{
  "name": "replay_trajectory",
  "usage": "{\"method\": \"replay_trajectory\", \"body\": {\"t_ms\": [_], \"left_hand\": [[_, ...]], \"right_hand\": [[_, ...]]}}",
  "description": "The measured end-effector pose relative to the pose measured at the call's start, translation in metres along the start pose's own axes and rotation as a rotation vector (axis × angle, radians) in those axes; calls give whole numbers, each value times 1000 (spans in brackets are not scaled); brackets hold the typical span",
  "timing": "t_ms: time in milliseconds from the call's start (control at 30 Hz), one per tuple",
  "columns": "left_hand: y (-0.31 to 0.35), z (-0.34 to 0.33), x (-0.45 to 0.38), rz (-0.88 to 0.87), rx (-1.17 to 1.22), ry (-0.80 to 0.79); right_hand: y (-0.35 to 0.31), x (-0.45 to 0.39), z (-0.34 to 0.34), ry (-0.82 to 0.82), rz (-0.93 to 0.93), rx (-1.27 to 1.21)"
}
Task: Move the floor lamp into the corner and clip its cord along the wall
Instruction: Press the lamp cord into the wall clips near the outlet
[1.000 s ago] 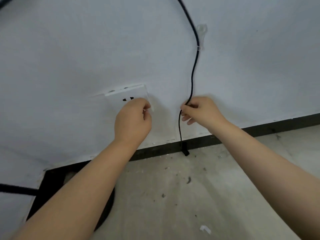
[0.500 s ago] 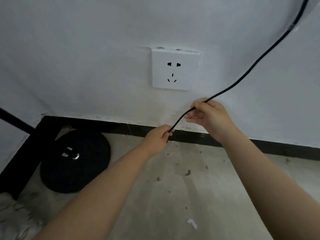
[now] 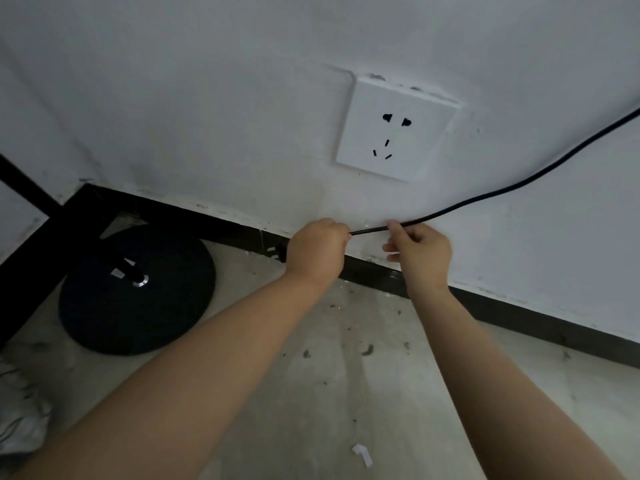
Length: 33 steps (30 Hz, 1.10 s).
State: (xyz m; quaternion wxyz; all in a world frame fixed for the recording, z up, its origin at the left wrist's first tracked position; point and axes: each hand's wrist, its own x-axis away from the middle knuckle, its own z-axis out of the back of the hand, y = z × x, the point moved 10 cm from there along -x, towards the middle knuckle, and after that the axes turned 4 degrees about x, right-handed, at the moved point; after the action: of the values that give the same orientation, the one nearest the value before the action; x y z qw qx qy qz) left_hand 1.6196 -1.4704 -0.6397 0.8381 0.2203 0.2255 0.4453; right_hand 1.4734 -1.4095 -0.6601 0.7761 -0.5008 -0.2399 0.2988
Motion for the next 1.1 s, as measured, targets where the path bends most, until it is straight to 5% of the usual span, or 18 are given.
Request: {"method": "replay_trajectory", "body": {"t_ms": [400,600,833,1100], "left_hand": [[-5,-20,-6,26,3,1],[-1,-11,-9,-85,5,-30],[28,29,-9,-258,-237,243],[25,29,4,-191,-222,170]], "right_hand": [[-9,6,2,138,250,279],[2,3,3,123,155,183],[21,3,17,146,55,127],[44,3,24,19,-140,-33]]}}
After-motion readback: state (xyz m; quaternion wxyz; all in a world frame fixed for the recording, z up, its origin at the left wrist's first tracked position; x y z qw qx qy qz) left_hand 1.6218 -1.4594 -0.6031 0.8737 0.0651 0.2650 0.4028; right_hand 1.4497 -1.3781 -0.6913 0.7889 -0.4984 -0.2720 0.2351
